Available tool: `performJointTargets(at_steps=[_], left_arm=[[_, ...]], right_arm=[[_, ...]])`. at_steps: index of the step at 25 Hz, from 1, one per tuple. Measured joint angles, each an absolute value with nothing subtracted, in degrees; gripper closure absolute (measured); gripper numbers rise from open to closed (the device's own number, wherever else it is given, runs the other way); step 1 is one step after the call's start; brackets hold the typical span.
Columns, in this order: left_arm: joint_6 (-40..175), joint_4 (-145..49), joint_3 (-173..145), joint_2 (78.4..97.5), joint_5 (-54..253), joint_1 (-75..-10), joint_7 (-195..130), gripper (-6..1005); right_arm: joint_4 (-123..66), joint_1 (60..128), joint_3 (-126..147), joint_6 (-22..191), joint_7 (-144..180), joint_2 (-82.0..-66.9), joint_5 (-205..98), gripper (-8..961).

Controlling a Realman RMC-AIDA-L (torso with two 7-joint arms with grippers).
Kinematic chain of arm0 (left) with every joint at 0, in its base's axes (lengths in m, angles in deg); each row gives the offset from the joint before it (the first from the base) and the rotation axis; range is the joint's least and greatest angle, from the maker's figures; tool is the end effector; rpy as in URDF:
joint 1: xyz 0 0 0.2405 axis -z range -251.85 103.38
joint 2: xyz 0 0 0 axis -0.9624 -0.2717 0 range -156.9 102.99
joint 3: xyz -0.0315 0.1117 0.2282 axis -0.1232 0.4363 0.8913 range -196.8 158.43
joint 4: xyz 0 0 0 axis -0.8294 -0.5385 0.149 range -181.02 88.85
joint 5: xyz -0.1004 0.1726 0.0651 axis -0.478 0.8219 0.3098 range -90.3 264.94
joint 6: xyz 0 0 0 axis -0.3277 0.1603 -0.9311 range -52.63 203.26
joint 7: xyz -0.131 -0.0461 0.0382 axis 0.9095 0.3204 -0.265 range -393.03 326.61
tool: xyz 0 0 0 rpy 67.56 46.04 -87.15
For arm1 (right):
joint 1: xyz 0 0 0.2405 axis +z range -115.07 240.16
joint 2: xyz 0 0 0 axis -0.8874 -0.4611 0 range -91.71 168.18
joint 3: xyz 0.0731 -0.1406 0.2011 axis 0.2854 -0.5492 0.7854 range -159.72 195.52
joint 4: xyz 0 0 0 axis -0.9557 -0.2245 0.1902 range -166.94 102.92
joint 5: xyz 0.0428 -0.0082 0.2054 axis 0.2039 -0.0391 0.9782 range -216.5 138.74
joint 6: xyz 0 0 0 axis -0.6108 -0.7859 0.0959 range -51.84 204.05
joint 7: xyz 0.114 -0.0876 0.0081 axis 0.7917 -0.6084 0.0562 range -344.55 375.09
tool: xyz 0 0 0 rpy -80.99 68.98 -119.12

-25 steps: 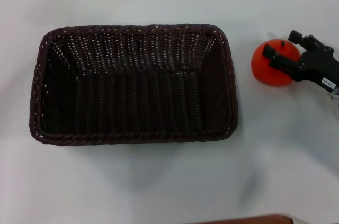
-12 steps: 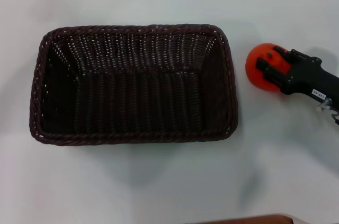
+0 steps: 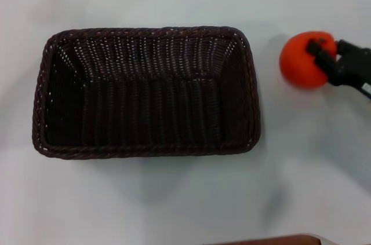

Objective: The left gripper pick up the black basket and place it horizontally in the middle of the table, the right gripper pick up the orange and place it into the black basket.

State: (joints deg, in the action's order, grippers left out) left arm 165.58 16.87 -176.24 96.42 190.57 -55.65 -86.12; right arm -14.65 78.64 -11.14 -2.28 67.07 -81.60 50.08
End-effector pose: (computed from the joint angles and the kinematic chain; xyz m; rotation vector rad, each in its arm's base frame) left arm -0.2926 0.3051 0.1173 -1.9248 -1.3976 -1.1821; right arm 0.3567 0.2661 -0.0079 -0.8209 -2.0905 -1.0140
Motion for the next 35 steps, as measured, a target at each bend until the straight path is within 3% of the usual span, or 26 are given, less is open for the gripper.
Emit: performJointTargets(at_steps=[11, 23, 28, 35], left_arm=[[165.56, 16.74, -176.23, 96.62, 189.55, -55.5, -86.67, 127], [165.48, 12.33, -176.85, 96.79, 186.13, -56.39, -93.23, 126], [165.52, 7.78, -178.71, 96.77, 183.26, -57.18, -101.29, 126], [165.98, 0.31, -183.5, 96.8, 178.9, -58.66, -116.62, 126]], right_arm=[[-9.3, 81.02, -4.04, -32.77, 72.35, -81.58, 50.06, 739], [-8.56, 92.27, -25.49, -24.66, 75.94, -81.88, 49.65, 788], [-8.57, 93.38, -25.73, -22.52, 75.98, -81.66, 50.35, 607], [-7.7, 92.37, -22.16, -20.53, 76.37, -81.52, 53.31, 272]])
